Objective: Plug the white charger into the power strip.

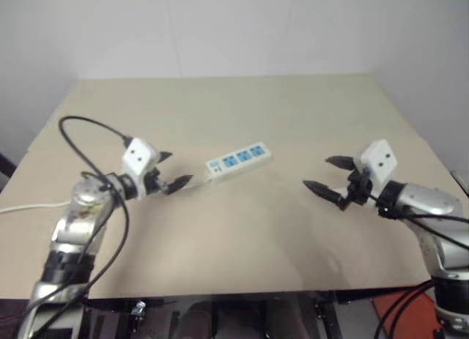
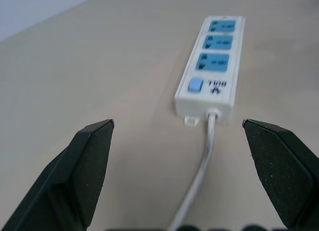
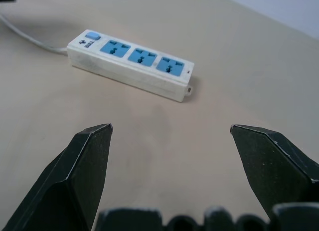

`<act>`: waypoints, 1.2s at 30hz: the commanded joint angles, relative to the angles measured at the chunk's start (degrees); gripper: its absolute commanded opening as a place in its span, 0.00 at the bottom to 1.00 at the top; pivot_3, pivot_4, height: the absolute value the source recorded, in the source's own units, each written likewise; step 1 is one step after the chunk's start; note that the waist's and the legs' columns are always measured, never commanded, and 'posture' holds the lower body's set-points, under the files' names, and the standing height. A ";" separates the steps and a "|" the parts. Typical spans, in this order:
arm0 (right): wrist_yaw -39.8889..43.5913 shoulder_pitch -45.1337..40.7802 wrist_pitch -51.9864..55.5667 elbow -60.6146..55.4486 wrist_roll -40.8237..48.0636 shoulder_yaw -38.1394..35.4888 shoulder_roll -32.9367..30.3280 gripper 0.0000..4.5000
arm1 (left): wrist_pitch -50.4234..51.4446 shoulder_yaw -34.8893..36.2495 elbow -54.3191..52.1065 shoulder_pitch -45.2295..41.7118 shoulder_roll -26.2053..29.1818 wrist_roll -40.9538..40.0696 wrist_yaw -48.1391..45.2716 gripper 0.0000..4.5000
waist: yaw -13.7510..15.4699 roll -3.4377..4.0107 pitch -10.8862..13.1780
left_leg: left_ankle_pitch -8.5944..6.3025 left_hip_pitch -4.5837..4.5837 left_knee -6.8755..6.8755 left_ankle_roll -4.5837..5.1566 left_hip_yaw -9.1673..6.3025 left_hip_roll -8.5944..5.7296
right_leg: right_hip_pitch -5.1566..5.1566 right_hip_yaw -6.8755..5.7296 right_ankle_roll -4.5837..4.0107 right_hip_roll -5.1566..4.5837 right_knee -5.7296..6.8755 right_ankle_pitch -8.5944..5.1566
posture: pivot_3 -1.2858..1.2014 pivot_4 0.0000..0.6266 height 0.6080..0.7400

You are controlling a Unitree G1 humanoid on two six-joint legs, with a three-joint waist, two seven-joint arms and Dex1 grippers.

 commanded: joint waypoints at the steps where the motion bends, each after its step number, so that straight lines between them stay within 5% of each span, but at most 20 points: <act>1: -0.25 -1.87 -1.86 -0.44 0.06 0.15 0.33 0.99 | -7.01 -1.67 9.05 -6.05 -2.31 1.62 -3.57 1.00 | -0.05 0.00 0.00 | 0.00 -0.02 -0.01 0.00 0.00 -0.03 | -0.02 0.00 0.00 0.00 0.00 0.00 | 0.52 0.24 1.00; 9: -0.87 -2.73 -2.05 -0.91 0.36 0.40 0.93 0.99 | -22.92 -5.64 36.52 -18.61 -7.36 5.43 -17.26 1.00 | -0.38 -0.03 0.00 | -0.01 -0.07 0.00 0.01 0.02 -0.09 | -0.05 0.00 0.03 -0.04 -0.01 0.02 | 0.52 0.24 1.00; 17: -1.27 -1.13 -1.65 -3.15 1.34 -1.03 0.50 0.99 | -36.39 -4.55 57.30 -28.02 -12.83 10.21 -14.17 1.00 | -0.31 -0.05 0.00 | -0.01 -0.18 0.12 0.03 -0.02 -0.19 | -0.04 -0.08 0.11 -0.08 0.00 0.05 | 0.52 0.24 1.00; 36: -1.84 0.10 0.49 -7.39 3.32 -2.58 -0.67 0.99 | -40.46 -3.24 67.95 -24.95 -18.15 16.26 -2.73 1.00 | -0.33 -0.06 -0.01 | -0.03 -0.20 0.50 0.06 -0.14 -0.37 | 0.04 -0.08 0.27 -0.10 0.17 0.13 | 0.52 0.24 1.00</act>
